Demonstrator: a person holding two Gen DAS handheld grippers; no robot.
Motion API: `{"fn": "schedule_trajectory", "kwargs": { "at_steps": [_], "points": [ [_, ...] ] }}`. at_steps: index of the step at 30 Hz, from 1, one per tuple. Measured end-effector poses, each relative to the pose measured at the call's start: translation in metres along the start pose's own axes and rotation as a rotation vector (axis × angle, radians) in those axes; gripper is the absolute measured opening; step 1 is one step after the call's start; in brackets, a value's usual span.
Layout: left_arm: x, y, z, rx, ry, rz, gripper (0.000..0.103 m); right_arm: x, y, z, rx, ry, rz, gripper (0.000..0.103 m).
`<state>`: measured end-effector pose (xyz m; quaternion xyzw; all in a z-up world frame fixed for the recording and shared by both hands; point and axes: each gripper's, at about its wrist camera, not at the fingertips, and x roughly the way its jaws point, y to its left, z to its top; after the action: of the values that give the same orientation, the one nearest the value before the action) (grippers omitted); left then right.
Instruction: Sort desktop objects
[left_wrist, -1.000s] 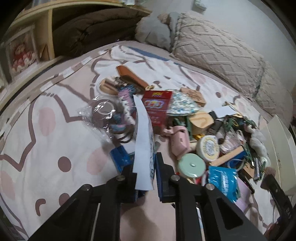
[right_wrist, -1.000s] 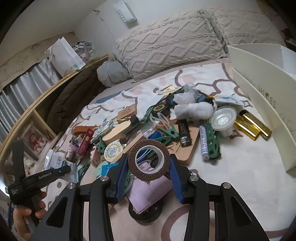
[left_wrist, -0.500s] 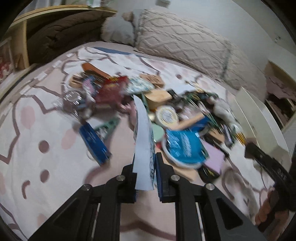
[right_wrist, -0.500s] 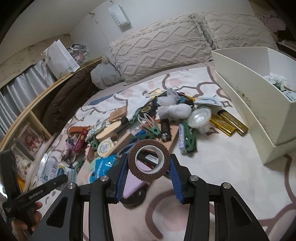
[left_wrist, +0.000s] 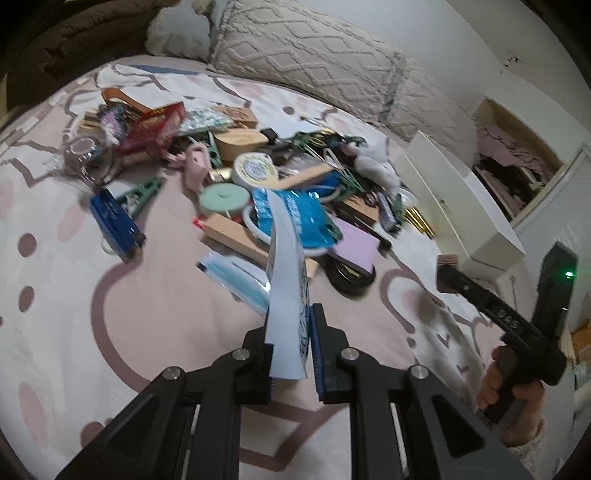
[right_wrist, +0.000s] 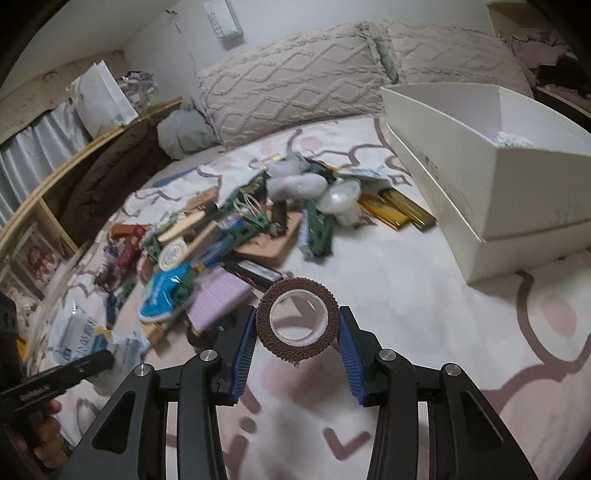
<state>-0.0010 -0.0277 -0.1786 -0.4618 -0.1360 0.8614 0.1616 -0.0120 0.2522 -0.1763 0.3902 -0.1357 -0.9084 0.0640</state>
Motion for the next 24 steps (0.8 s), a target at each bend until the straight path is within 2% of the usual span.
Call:
{"fn": "schedule_trajectory", "kwargs": {
  "at_steps": [5,13,17,22,24],
  "points": [
    [0.004,0.000,-0.004,0.004,0.024,0.001,0.016,0.010,-0.011,-0.007,0.001,0.042,-0.036,0.044],
    [0.005,0.000,-0.003,0.037,-0.003,0.095,0.018,0.027,-0.017,-0.015,0.002,0.078,-0.034,0.044],
    [0.004,0.002,-0.002,0.043,-0.023,0.171,0.041,0.030,-0.010,-0.016,-0.036,0.074,-0.066,0.044],
    [-0.001,0.007,0.000,0.039,-0.056,0.227,0.056,0.033,-0.012,-0.016,-0.037,0.075,-0.069,0.044],
    [-0.004,0.009,0.001,0.042,-0.073,0.259,0.066,0.034,-0.013,-0.016,-0.031,0.079,-0.064,0.044]
  ]
}}
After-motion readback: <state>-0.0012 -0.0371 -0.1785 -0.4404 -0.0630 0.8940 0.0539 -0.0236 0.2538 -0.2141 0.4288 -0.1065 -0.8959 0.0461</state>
